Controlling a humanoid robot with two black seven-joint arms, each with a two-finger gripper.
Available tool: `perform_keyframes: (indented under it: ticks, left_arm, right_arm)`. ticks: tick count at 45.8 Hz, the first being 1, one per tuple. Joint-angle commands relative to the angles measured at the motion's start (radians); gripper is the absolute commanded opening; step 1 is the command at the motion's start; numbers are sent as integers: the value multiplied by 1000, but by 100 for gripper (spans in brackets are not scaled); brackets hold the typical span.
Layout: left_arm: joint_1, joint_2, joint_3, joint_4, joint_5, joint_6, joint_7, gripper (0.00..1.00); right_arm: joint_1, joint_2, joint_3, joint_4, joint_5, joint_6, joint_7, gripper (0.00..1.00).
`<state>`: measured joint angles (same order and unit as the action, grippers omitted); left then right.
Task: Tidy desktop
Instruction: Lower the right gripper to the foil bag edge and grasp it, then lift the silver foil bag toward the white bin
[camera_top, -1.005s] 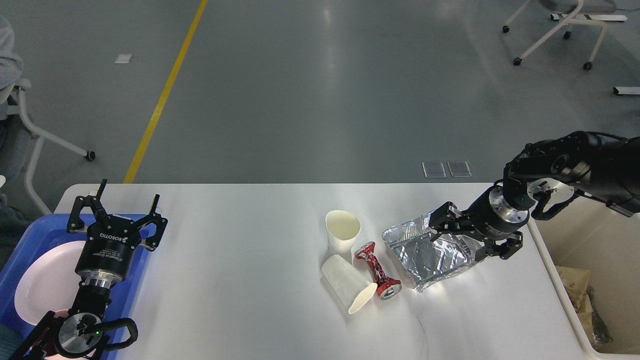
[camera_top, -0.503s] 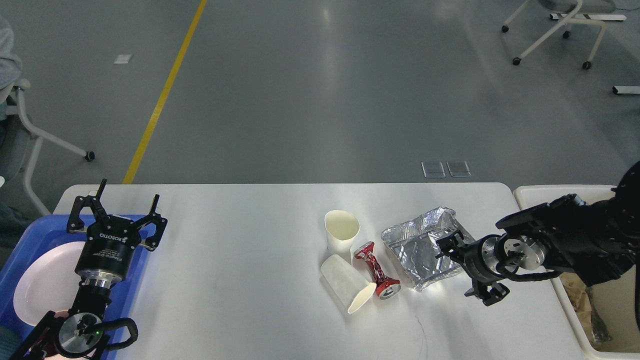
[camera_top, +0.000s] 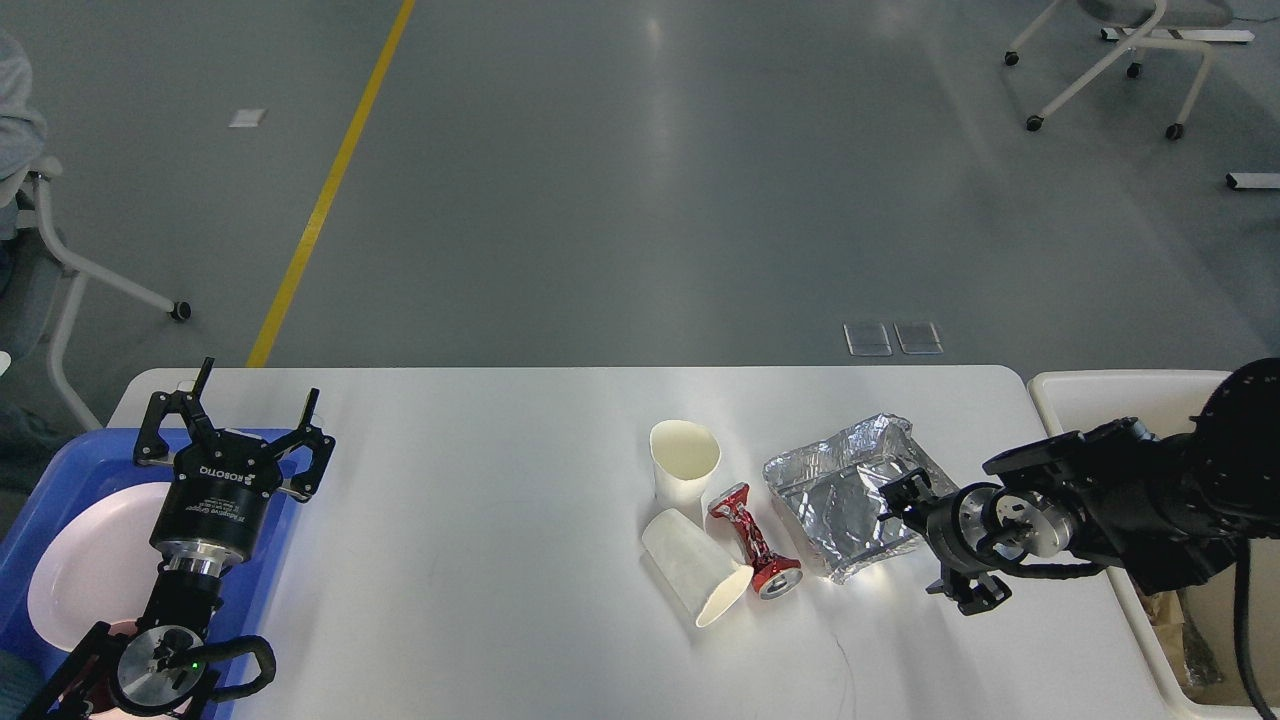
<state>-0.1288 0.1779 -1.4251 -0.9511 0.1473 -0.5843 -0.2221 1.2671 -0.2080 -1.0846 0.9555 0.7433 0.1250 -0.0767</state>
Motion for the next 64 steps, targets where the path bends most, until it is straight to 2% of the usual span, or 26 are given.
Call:
perform_keyframes:
  ticks: [1,5,15,20,29,31,34,59,64]
  left_arm:
    - [0,0,0,0,0,0,1,96]
    - [0,0,0,0,0,0,0,96]
    - [0,0,0,0,0,0,1,96]
    - [0,0,0,0,0,0,1,96]
    - [0,0,0,0,0,0,1,96]
    - [0,0,0,0,0,0,0,96]
    - [0,0,0,0,0,0,0,96]
    - [0,0,0,0,0,0,1,96]
    - [0,0,0,0,0,0,0,96]
  right_arm:
    - [-9,7,0,-4,19,-2,0,68]
    - [-23,13,0,-12,33,-8,0,58]
    - [-31,15,2,-26,50,-42,0,55]
    - [-40,15,6,-26,50,-51,0,33]
    - [-57,25,6,-40,50,-59,0,22]
    - [-58,27,6,-40,50,-59,2,17]
    - [-60,27,6,-38,48,-58,2,1]
    - [-41,18,6,-27,39,-44,-2,0]
    - [-11,-20,0,-3,37,-24,-3,0]
